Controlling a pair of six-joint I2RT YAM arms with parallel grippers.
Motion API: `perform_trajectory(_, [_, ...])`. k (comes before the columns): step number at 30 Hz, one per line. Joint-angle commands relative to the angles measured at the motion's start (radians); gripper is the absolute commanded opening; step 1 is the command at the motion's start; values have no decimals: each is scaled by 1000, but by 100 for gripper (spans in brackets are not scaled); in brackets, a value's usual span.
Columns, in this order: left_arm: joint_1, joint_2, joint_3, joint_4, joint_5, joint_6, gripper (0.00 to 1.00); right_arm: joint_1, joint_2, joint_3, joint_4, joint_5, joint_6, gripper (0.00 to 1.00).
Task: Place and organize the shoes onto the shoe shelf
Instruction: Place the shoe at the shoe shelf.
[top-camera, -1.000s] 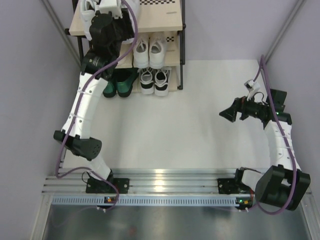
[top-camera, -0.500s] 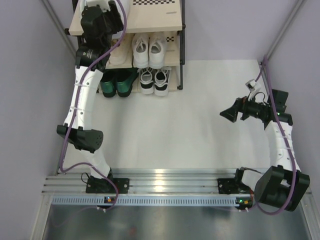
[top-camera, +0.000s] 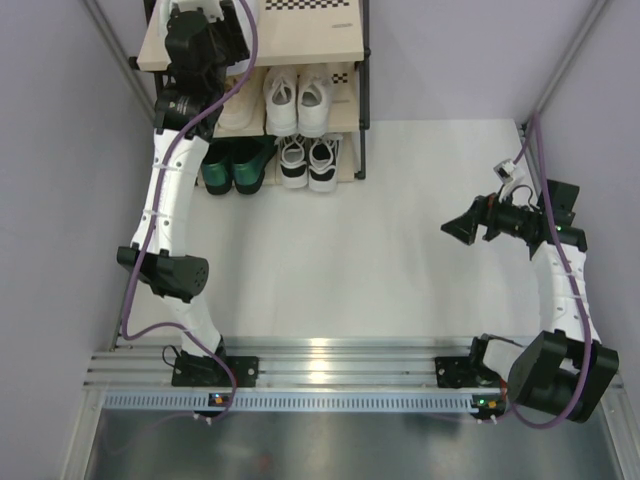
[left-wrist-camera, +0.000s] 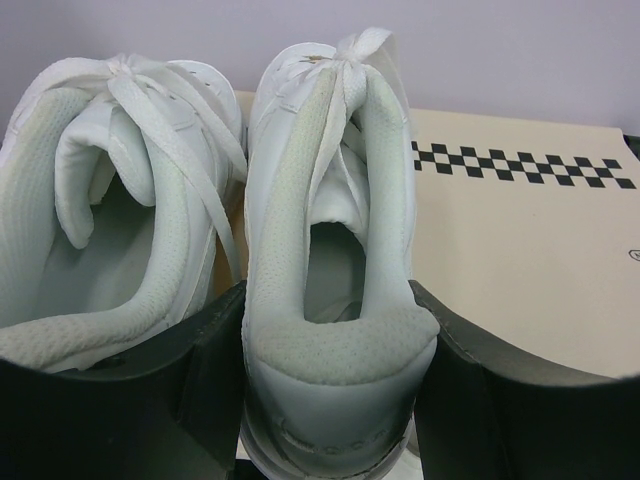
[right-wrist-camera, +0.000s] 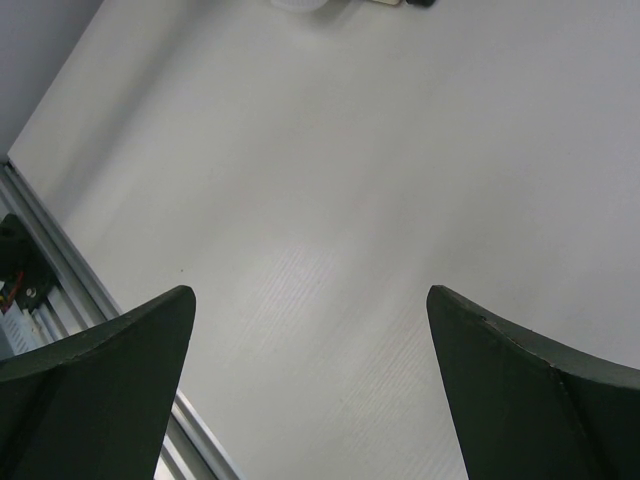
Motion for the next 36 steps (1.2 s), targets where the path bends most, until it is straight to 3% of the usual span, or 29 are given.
perform_trajectory(1, [21, -22, 59, 130, -96, 47, 0, -15, -15, -3, 34, -29, -7, 99])
perform_trajectory(5, [21, -13, 56, 130, -113, 47, 0, -20, -21, -5, 35, -28, -4, 99])
perform_trajectory(8, [21, -10, 47, 128, -105, 33, 19, -24, -20, -5, 37, -31, -4, 99])
perform_trajectory(9, [21, -13, 47, 125, -84, 21, 36, -26, -21, -3, 37, -31, -4, 99])
perform_trajectory(12, [19, -15, 44, 110, -53, -5, 54, -26, -21, -5, 37, -33, -4, 99])
perform_trajectory(13, [19, -18, 44, 107, -30, -24, 64, -29, -21, -5, 37, -33, -4, 99])
perform_trajectory(17, [19, -31, 49, 104, 10, -67, 81, -31, -21, -5, 37, -34, -5, 99])
perform_trajectory(26, [19, -56, 127, 102, 48, -117, 96, -35, -21, -6, 35, -37, -5, 99])
perform_trajectory(31, [19, -106, 133, 102, 74, -139, 97, -38, -24, -6, 34, -36, -10, 100])
perform_trajectory(36, [19, -226, 6, 101, 122, -157, 95, -40, -23, -2, 18, -28, -36, 99])
